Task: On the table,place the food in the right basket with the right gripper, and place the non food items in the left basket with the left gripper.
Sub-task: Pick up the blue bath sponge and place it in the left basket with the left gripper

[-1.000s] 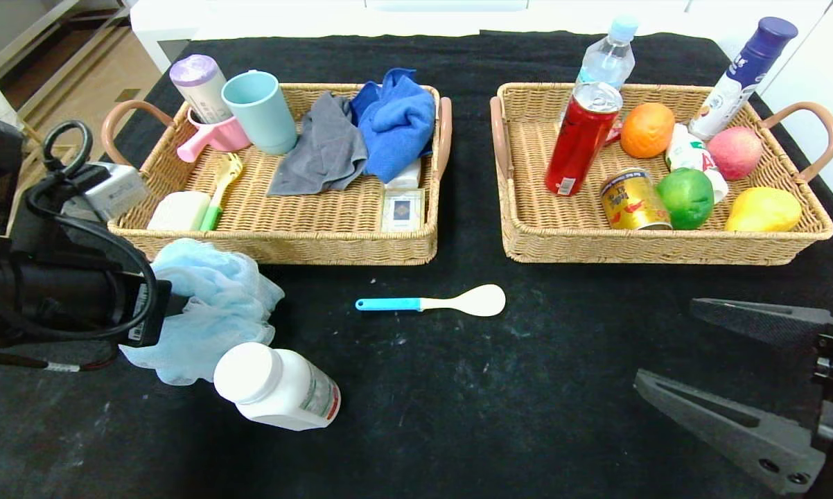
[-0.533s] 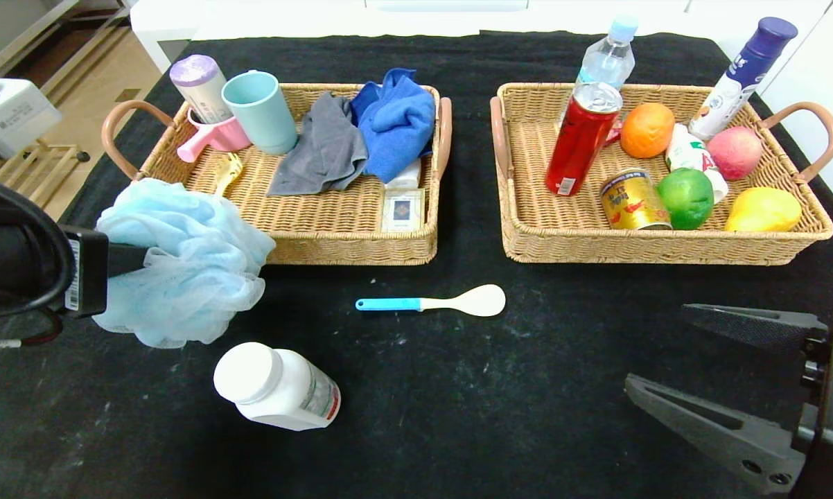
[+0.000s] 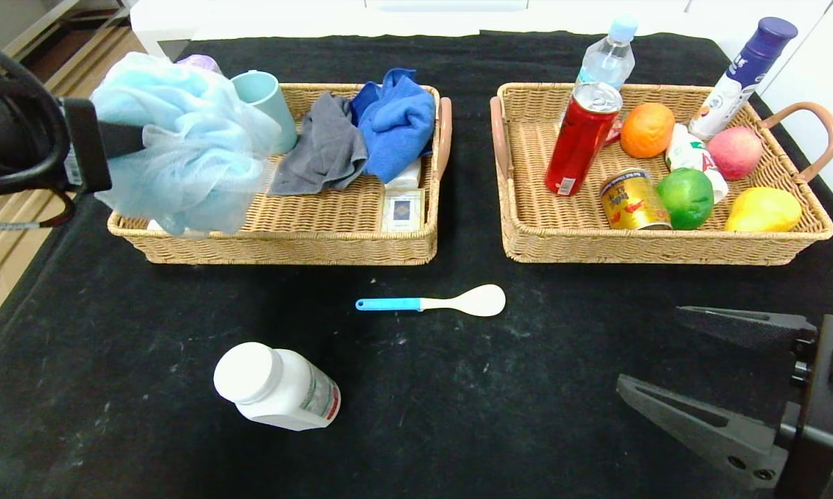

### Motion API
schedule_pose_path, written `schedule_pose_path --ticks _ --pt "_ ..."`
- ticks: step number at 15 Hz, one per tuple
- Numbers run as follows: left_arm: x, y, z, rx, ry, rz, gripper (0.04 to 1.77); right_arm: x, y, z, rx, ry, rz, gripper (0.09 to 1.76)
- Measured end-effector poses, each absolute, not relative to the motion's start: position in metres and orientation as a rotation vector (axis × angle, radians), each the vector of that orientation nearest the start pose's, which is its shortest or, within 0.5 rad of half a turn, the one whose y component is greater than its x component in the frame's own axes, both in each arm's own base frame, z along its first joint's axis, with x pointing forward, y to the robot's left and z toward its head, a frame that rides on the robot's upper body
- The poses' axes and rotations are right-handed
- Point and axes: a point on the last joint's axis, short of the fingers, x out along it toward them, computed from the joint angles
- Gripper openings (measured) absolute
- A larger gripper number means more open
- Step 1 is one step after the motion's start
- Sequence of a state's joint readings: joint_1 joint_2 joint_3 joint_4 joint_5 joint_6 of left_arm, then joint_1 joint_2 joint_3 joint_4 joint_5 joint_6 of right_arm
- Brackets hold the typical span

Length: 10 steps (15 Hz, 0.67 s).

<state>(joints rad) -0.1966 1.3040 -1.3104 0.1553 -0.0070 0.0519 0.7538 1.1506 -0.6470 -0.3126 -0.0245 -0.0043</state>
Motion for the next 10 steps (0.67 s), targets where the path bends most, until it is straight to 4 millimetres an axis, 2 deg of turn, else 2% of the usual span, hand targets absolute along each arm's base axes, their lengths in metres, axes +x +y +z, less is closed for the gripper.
schedule_pose_path --ticks 5,10 --pt "0.241 -0.047 0.366 0.057 0.057 -0.199 0.25 0.121 0.113 0.238 -0.075 0.172 0.728 1.71" --pt "0.286 -0.056 0.366 0.051 0.02 -0.187 0.25 0.123 0.112 0.238 -0.076 0.169 0.713 1.71"
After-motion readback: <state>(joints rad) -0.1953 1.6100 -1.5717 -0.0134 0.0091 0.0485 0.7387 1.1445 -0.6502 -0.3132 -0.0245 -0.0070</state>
